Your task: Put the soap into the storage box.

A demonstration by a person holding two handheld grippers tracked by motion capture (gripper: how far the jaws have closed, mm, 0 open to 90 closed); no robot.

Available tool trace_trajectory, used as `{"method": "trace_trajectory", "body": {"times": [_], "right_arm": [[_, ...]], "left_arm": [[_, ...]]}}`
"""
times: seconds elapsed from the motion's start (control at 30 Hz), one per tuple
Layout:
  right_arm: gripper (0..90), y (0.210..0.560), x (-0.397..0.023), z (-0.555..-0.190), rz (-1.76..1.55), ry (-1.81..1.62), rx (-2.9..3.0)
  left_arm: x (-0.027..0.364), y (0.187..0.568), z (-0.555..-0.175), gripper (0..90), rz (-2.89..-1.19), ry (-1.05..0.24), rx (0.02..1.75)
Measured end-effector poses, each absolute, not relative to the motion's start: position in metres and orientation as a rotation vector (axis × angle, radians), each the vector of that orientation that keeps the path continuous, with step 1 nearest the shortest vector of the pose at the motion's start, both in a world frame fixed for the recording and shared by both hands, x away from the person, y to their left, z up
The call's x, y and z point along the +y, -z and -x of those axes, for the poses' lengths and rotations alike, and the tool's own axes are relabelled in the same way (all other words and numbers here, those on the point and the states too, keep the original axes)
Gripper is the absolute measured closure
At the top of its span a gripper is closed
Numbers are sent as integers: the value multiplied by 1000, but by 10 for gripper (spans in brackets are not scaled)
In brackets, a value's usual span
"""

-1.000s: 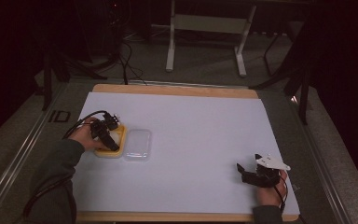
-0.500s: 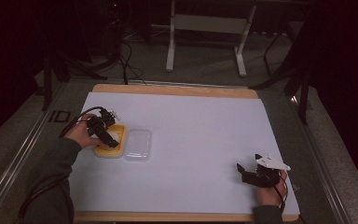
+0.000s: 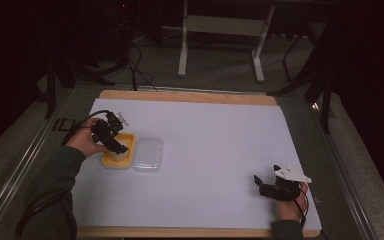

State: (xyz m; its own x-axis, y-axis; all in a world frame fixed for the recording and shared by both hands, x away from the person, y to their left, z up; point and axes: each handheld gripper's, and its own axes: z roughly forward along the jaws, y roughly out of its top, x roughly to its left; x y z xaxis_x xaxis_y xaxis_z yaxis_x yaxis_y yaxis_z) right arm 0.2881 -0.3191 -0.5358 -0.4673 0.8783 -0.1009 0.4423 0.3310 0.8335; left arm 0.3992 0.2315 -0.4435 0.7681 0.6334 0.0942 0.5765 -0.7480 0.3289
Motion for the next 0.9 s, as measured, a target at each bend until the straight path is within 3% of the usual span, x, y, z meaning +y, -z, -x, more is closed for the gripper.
{"method": "trace_trajectory", "body": {"times": [0.47,0.9], "right_arm": [[148,536,-319,-288,-1154,-1033,2047],[148,536,-319,-288,-1153,-1034,2047]], "left_arm": [[213,438,-391,472,-2659,-290,840],[176,453,-370,482,-2627,-289,689]]}}
